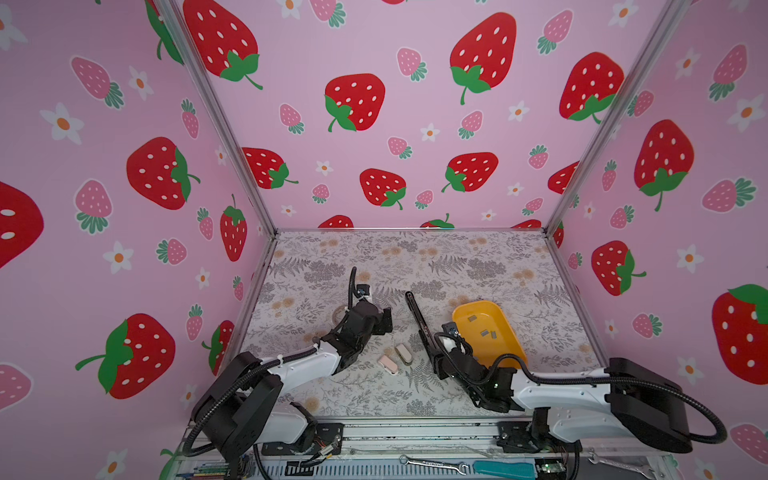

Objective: Load the staples into the stapler

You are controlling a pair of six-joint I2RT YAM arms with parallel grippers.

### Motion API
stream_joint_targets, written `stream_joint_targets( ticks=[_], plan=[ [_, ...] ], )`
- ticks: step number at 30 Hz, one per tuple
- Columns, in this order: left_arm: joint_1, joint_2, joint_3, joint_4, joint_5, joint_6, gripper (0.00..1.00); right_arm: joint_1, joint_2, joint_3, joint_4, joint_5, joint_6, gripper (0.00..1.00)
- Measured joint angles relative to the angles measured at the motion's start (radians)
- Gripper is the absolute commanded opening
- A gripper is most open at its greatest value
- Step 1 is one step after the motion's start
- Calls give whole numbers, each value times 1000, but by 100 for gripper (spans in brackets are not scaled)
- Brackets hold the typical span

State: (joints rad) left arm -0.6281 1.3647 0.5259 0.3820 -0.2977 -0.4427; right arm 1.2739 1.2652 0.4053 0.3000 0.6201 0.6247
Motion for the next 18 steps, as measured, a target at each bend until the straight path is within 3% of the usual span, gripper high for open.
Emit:
stream_joint_targets(
  ticks=[8,18],
  plan=[
    [0,64,2,95,-7,31,89,0,-6,-6,17,-20,-24,58],
    [0,70,2,146,-5,45,89,9,107,20,12,-38,-11,54]
  ],
)
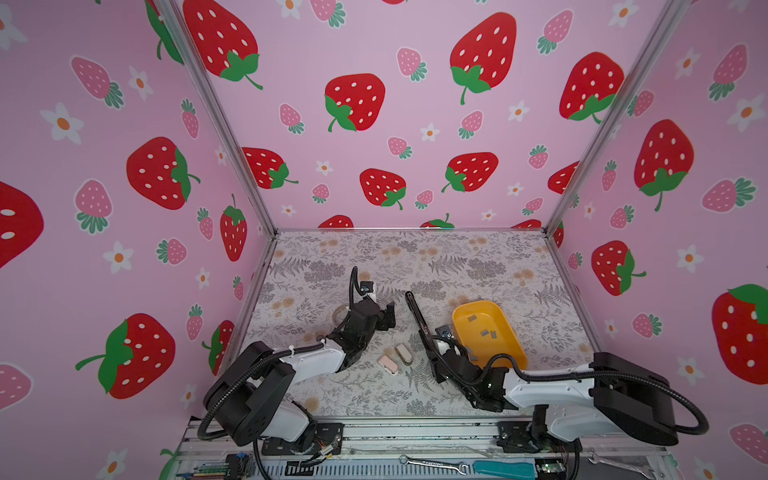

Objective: Load the staples into the stapler

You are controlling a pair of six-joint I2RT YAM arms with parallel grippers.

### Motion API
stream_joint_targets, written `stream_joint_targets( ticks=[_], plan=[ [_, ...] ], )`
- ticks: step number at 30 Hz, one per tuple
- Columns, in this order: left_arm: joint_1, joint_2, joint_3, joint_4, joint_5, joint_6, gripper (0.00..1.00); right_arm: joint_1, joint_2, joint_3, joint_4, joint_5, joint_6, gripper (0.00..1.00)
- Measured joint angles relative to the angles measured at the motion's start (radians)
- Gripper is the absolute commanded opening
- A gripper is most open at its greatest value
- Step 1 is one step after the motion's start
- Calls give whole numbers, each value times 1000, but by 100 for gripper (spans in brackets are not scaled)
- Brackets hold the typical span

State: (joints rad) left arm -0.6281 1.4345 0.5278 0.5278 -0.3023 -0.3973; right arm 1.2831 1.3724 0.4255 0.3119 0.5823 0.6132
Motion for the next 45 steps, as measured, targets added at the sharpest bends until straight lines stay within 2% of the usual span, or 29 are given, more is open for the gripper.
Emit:
stream_joint_targets(
  ticks=[6,9,16,24,35,45],
  plan=[
    [0,-11,0,-1,0,-4,88,3,35,9,-8,-9,32,51],
    [0,-26,-11,-1,0,-14,88,3,65,16,-8,-18,50,42],
    [0,-55,-32,-11,1,-35,88,4,94,19,-17,-31,87,27],
    [0,-59,-31,-37,7,-118,89,3,90,19,-16,-42,117,16],
    [-21,88,62,-116,74,-314,87,-69,47,0,18,-169,146,6],
    [-45,223,177,-136,171,-401,86,-89,42,-26,71,-210,166,4]
  ],
)
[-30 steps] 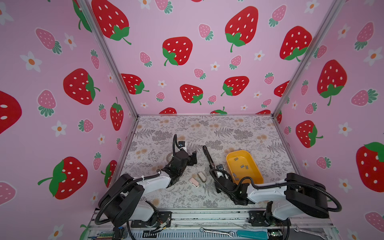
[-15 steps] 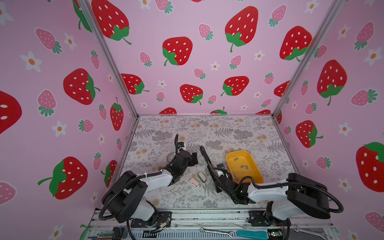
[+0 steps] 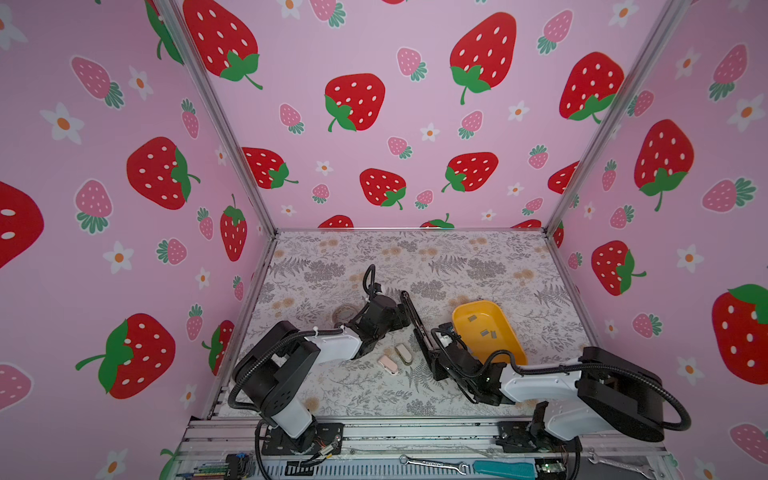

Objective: Load the staples into the stapler

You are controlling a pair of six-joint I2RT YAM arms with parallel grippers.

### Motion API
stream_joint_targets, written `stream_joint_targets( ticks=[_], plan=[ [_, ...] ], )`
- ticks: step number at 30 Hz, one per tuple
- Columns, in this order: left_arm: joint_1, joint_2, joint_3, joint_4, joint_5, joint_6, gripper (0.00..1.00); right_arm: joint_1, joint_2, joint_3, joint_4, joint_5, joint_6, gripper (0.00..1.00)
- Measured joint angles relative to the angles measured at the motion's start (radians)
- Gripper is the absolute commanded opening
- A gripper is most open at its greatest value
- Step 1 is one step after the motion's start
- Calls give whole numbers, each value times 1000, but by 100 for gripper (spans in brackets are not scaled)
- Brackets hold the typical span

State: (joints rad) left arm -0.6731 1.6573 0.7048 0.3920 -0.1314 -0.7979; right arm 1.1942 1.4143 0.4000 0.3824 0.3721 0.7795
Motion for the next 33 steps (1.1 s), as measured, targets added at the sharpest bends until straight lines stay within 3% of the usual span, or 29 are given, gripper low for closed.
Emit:
stream_joint_targets(
  ticks=[8,16,24,33],
  plan=[
    [-8,146,110,9,88,-58,84,-5,-5,-13,24,-25,2,3],
    [-5,233,246,-57,90,-123,82,-8,-5,-15,34,-42,2,0],
    [50,287,290,-6,153,-146,79,-3,-5,-16,34,-37,-8,0],
    [137,339,299,101,314,-144,63,17,-2,-16,38,-30,-21,0]
  ],
)
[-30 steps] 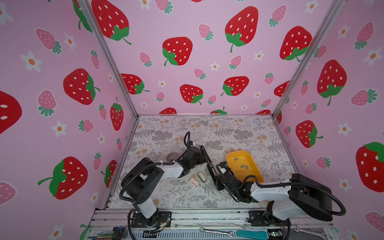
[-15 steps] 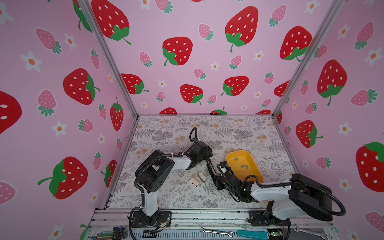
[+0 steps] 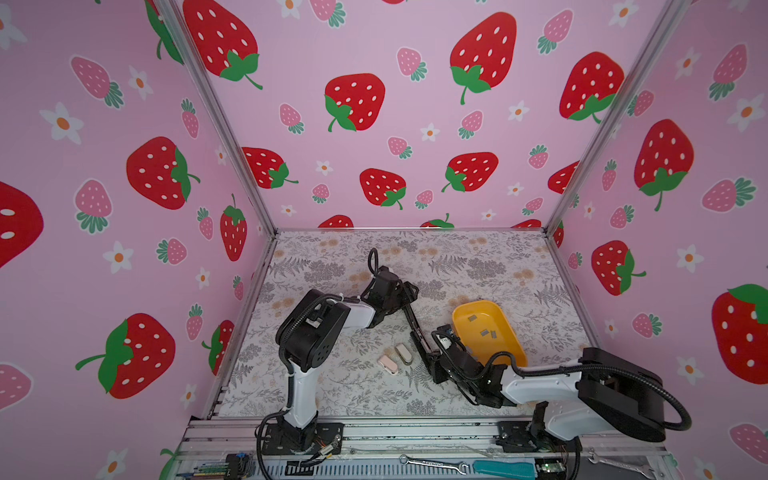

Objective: Load the staples into the stapler

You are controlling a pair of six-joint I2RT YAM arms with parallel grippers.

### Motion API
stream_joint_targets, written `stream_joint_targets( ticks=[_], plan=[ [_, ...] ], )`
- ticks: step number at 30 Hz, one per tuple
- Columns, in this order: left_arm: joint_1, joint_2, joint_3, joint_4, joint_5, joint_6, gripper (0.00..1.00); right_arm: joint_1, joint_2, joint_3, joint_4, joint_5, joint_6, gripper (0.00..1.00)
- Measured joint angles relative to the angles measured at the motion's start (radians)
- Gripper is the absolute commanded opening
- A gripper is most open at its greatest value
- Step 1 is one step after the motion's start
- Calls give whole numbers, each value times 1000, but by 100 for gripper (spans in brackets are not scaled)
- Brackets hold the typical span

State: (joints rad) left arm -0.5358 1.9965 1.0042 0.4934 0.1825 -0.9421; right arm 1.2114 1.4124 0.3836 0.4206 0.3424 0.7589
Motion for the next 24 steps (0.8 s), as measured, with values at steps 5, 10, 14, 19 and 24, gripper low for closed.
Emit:
stream_joint_targets(
  ticks=[5,10,14,19,24],
  plan=[
    [0,-15,-45,34,35,33,49,3,2,-1,0,11,-1,0],
    [-5,-62,-84,47,64,94,46,23,21,-5,21,53,-35,0],
    [-27,-130,-99,60,63,158,46,34,35,-21,59,94,-66,4],
    [-75,-202,-117,82,34,246,46,37,34,-84,177,133,-111,6],
    [-127,-228,-154,130,-21,337,45,37,27,-135,250,157,-159,9]
  ],
)
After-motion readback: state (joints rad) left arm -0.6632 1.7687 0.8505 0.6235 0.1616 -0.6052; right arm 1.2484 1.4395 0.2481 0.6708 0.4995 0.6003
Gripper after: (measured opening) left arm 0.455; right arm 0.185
